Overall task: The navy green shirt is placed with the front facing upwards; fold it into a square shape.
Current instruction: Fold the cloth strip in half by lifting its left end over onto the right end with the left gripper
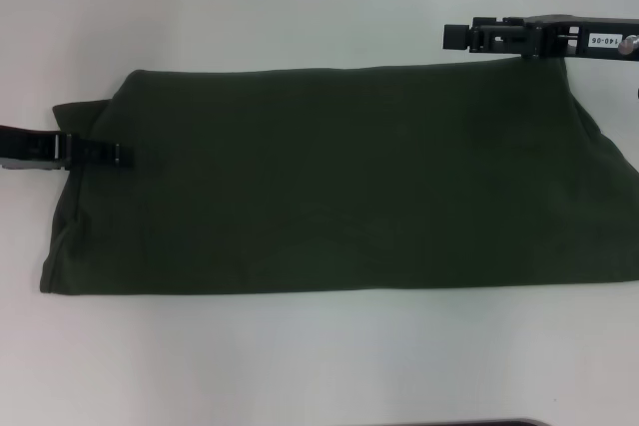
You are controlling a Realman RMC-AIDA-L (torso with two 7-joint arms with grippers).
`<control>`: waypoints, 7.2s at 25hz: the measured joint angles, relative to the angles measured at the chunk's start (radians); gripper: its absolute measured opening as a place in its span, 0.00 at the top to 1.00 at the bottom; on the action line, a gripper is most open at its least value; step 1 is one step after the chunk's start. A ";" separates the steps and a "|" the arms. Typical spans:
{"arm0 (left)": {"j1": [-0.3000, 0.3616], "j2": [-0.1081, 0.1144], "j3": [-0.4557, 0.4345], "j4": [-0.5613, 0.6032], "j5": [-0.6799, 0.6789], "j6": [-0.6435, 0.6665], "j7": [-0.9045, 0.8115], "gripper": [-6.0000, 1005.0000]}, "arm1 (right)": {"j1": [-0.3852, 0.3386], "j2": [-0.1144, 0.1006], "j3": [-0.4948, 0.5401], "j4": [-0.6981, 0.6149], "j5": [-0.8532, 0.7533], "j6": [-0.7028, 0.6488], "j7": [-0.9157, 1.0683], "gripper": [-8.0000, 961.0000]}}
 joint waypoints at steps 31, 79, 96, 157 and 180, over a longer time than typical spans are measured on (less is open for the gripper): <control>-0.002 0.000 0.010 0.000 0.011 -0.025 -0.001 0.68 | 0.000 -0.001 0.002 0.000 0.001 -0.004 0.002 0.05; 0.055 0.027 -0.050 0.060 -0.090 0.056 0.033 0.90 | -0.006 0.015 0.012 0.000 -0.001 -0.003 -0.006 0.05; 0.056 0.019 -0.042 0.050 -0.062 0.010 -0.004 0.43 | -0.011 0.011 0.012 0.000 -0.001 -0.009 -0.009 0.05; -0.019 0.014 -0.015 -0.020 -0.017 0.010 -0.016 0.09 | -0.014 0.005 0.018 0.000 0.001 -0.009 -0.009 0.05; -0.021 0.005 0.014 -0.018 -0.013 -0.006 -0.013 0.27 | -0.014 0.005 0.026 0.000 -0.003 -0.011 -0.009 0.05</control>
